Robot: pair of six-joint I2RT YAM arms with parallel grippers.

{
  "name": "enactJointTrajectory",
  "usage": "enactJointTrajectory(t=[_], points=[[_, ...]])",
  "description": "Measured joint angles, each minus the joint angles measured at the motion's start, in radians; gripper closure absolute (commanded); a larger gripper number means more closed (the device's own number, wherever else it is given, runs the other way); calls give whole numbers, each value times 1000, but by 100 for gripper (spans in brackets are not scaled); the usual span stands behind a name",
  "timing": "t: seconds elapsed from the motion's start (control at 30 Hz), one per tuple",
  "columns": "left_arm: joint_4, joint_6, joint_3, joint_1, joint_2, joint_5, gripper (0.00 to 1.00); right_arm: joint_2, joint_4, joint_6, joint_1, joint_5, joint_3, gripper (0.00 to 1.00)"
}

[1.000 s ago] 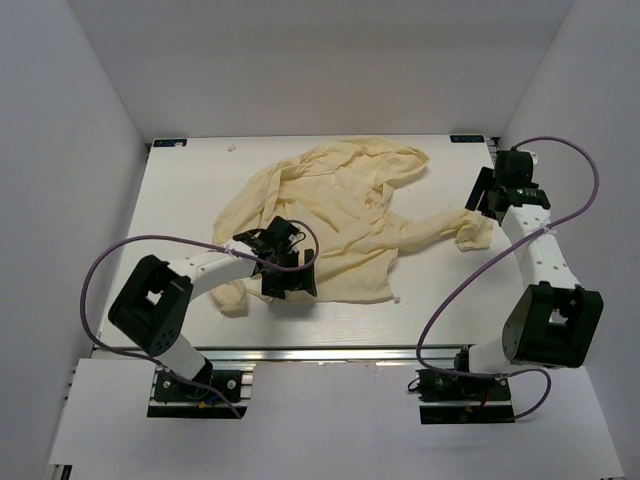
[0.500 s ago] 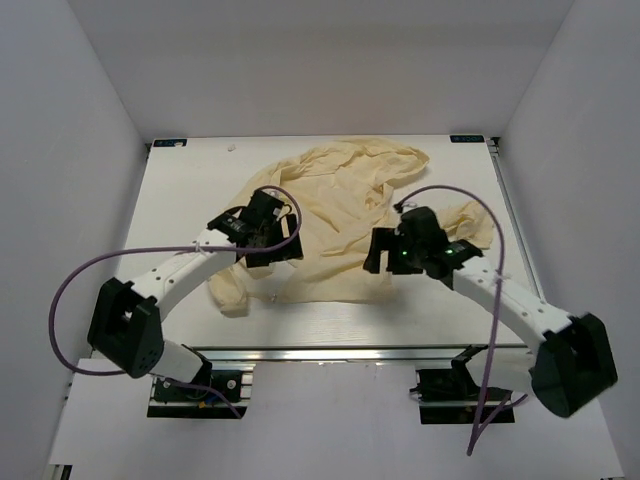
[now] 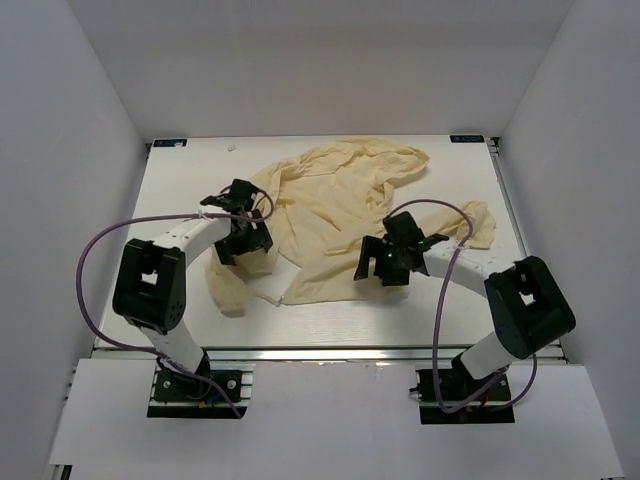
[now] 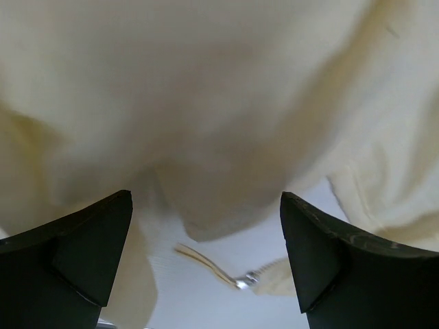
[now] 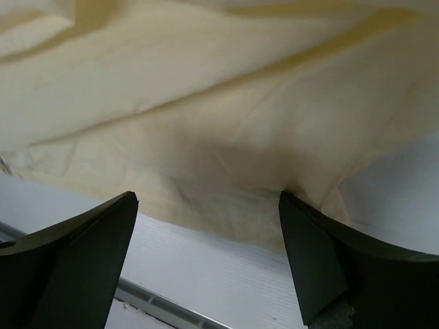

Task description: Zip up the jacket

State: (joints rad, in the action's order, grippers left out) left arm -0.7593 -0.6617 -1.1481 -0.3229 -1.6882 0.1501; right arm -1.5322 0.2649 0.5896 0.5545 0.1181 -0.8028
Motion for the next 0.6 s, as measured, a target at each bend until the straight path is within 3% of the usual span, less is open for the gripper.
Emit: enactJointTrajectory(t=[0.3, 0.6], points=[[-64, 8, -130, 198, -109, 60, 2, -31, 47, -63, -290, -72, -45, 10], [-80, 97, -307, 253, -107, 115, 2, -165, 104, -141, -371, -153, -204, 11]])
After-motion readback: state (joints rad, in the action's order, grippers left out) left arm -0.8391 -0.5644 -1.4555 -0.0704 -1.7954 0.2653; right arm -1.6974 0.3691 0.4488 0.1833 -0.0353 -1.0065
